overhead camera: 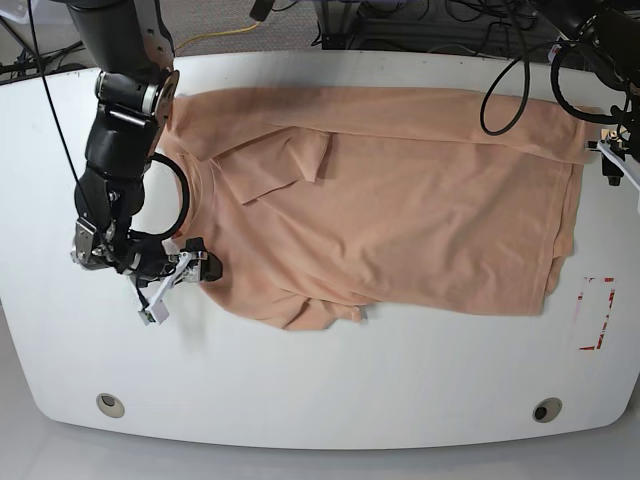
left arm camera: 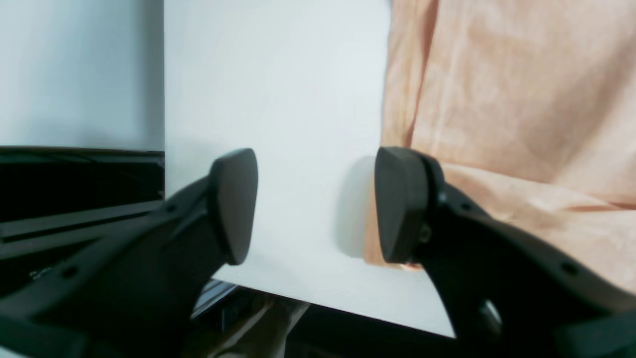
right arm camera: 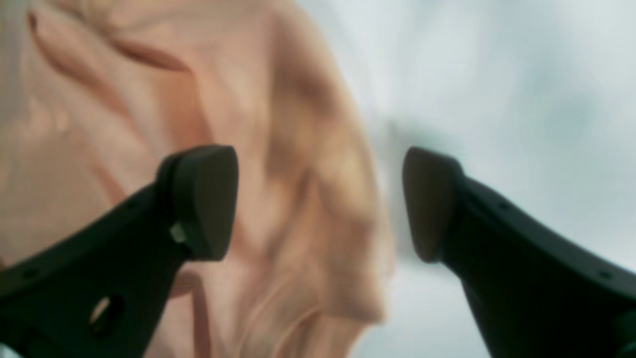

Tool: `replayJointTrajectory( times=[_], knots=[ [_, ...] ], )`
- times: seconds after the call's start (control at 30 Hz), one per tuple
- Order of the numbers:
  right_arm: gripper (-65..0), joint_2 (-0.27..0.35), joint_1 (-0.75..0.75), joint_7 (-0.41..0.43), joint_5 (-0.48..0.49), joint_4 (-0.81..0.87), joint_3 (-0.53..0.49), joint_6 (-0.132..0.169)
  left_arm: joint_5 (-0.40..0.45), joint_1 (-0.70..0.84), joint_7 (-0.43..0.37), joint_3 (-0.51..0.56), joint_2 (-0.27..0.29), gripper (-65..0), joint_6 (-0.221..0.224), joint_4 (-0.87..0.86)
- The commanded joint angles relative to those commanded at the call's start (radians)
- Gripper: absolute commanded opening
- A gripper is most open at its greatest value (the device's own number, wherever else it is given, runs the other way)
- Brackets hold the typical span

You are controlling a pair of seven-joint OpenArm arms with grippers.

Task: Fold the T-shirt properly
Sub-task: 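Open both grippers and move the left gripper to the shirt's hem corner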

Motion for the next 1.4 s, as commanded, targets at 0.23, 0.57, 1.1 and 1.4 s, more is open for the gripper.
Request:
replayJointTrajectory(
  times=[0.23,0.57,1.1,1.4],
  knots=[
    [-15.9,0.0,0.018,0.126,-0.002,-0.152,-0.002,0.0,0.0,-0.078,0.0,0.002,-0.005,-29.9,0.0,-0.078],
    [-61.4,-0.008,0.018,0.132,-0.002,-0.15,-0.003,0.0,0.0,-0.307,-0.049,0.077,-0.04,-16.0,0.068,-0.42],
    [-60.9,-0.009,0.018,0.132,0.002,-0.15,-0.023,0.0,-0.002,-0.477,-0.56,0.354,-0.17,-15.8,0.193,-1.088],
    [-60.9,-0.009,0.018,0.132,0.006,-0.15,-0.023,0.0,-0.006,-0.571,-0.598,0.373,-0.17,-15.8,0.191,-1.315]
  ],
)
